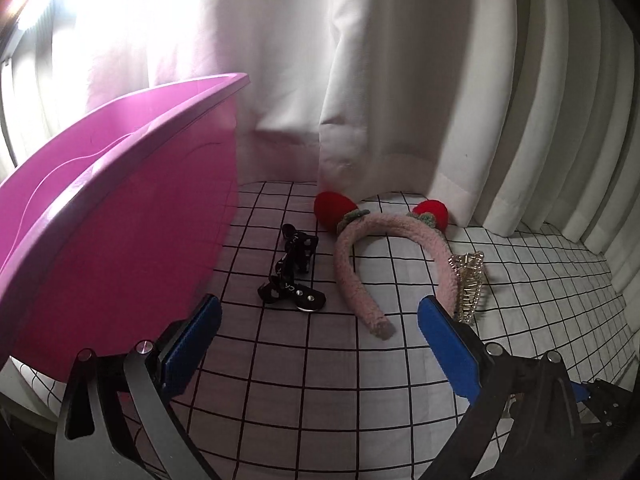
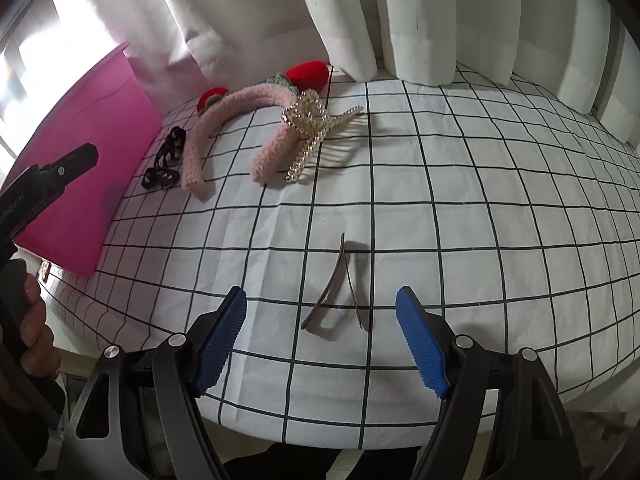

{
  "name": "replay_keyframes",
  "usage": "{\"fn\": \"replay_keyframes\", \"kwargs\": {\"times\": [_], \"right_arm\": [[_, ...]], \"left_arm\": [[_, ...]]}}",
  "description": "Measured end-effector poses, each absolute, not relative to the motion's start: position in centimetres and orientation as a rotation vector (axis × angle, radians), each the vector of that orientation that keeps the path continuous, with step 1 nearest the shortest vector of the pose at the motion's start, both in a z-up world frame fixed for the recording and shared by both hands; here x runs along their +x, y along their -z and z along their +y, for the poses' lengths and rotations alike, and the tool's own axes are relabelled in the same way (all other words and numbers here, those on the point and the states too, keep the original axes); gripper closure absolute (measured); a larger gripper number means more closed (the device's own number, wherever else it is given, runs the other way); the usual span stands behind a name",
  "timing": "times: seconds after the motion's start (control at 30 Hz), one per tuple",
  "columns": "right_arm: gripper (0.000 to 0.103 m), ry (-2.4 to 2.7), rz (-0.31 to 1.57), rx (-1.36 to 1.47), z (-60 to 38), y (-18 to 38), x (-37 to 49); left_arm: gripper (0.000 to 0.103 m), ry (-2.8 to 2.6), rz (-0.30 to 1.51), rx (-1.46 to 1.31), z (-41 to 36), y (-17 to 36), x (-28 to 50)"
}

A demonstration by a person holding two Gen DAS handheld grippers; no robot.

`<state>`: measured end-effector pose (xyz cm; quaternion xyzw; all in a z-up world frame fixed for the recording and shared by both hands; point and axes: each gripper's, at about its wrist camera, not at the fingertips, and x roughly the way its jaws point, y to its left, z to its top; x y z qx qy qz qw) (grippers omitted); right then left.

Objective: Organize jewelry
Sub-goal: 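Close the left tool on the black hair tie while the right tool closes on the brown hair clip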

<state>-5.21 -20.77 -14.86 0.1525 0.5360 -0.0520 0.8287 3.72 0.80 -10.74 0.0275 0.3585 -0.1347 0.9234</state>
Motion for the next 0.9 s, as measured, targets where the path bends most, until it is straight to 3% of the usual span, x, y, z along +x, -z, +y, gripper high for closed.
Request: {"fn": "replay_keyframes", "kwargs": {"times": [0.6, 0.9], "right_arm": [[0.029, 0.136, 1.125, 0.24, -20.0, 17.4, -4.8], [0.029, 0.132, 1.111, 0.222, -19.8, 17.5, -4.8]], "left_arm": [[0.006, 0.143, 0.76, 0.069, 0.6, 16.6, 10.2], [0.006, 0.035, 0.86, 0.05, 0.2, 18.8, 12.7]]}}
